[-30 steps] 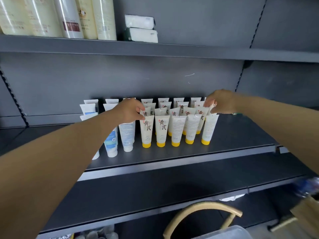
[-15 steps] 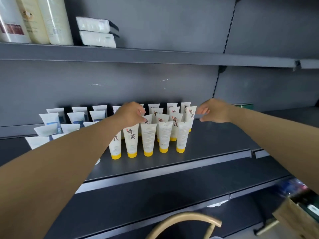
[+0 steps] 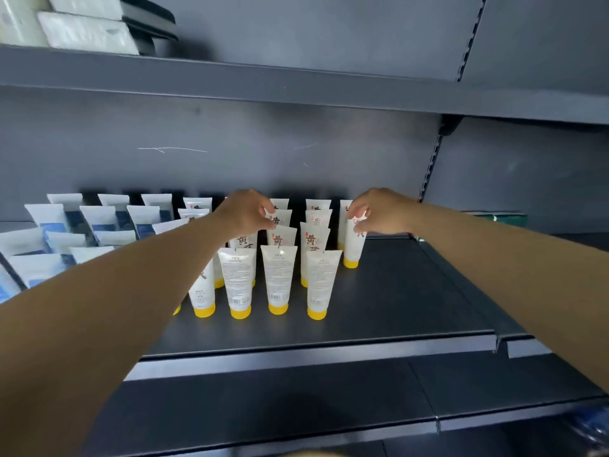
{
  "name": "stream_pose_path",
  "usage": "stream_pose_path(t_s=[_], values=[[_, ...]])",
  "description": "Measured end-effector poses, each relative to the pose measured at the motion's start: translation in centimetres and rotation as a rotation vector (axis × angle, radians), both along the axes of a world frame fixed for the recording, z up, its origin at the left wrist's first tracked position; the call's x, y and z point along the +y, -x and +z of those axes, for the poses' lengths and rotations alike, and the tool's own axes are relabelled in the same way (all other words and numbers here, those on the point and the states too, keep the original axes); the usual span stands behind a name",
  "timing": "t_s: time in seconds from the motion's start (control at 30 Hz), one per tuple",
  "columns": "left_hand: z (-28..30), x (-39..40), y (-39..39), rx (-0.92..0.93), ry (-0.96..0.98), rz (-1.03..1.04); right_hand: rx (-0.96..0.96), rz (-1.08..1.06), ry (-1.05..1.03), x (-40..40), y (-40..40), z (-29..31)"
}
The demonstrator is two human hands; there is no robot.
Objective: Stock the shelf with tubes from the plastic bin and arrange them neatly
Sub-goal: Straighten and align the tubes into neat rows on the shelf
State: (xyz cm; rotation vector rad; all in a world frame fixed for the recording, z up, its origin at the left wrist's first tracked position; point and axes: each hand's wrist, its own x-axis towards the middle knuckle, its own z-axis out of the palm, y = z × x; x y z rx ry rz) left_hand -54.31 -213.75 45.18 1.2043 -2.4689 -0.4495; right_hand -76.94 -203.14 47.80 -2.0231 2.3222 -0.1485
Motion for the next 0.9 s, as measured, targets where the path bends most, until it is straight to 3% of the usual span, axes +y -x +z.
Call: stream_pose_path(t_s=[0.9], values=[[-3.3, -3.8, 5.3, -0.201, -0.013, -0.023, -0.135, 0.167, 0.02, -7.8, -0.8, -4.8]])
